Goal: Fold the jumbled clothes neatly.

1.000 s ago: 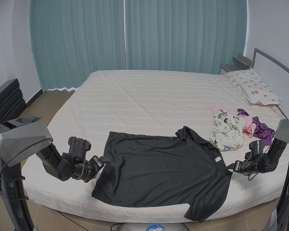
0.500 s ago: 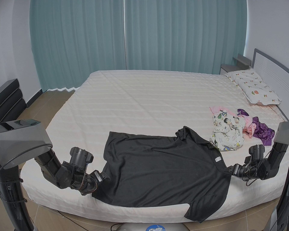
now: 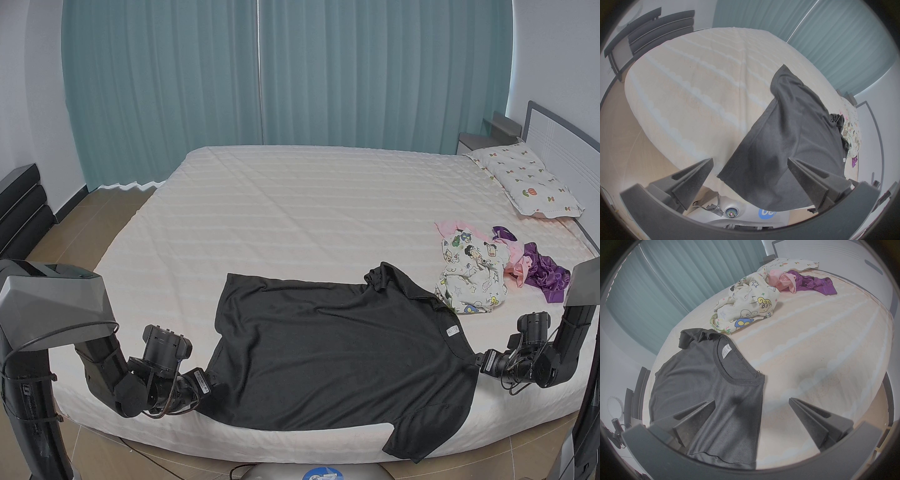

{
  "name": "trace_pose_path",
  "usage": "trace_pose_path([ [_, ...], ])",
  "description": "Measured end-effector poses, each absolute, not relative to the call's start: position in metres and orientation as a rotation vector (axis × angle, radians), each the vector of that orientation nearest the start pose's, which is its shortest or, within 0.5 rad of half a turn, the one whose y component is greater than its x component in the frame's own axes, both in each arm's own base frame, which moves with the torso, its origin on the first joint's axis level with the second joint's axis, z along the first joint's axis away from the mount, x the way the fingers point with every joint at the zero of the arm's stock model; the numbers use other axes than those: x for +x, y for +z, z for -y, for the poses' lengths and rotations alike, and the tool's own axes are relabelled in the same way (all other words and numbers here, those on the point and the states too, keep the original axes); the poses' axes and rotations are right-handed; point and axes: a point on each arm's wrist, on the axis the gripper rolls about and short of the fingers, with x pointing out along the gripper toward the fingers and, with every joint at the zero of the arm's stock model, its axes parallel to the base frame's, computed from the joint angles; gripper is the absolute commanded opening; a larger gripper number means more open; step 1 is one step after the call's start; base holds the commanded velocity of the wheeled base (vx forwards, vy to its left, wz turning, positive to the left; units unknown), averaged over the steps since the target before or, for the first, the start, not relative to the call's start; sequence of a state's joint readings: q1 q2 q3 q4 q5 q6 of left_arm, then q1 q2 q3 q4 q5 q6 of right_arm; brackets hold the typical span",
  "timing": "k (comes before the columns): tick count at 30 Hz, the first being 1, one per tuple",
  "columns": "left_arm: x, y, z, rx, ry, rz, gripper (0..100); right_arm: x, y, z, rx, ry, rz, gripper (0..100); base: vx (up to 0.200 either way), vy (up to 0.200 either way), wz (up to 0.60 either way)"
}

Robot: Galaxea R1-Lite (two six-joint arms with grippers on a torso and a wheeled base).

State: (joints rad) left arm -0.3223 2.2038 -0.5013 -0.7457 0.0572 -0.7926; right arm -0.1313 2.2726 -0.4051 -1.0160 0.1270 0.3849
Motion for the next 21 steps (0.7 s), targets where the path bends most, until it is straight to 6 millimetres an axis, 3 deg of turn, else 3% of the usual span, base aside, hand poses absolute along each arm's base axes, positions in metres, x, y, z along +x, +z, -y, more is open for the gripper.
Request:
trace_pose_path([
  [2, 0.273, -0.027, 0.092, -0.543, 0.138, -0.982, 100, 0.28, -0.038, 0.034, 0.472, -0.168, -0.838, 100, 0.0, 0.0, 0.0],
  [3, 0.273, -0.028, 0.092, -0.539, 0.137, -0.986, 0, 0.279, -0.039, 0.034, 0.472, -0.169, -0.842, 100, 0.0, 0.0, 0.0],
  [11, 0.266, -0.032, 0.096, -0.495, 0.133, -1.01, 0, 0.276, -0.04, 0.034, 0.473, -0.171, -0.854, 100, 0.0, 0.0, 0.0],
  [21, 0.245, -0.035, 0.088, -0.359, 0.194, -1.102, 0, 0.274, -0.04, 0.034, 0.473, -0.169, -0.845, 100, 0.0, 0.0, 0.0],
])
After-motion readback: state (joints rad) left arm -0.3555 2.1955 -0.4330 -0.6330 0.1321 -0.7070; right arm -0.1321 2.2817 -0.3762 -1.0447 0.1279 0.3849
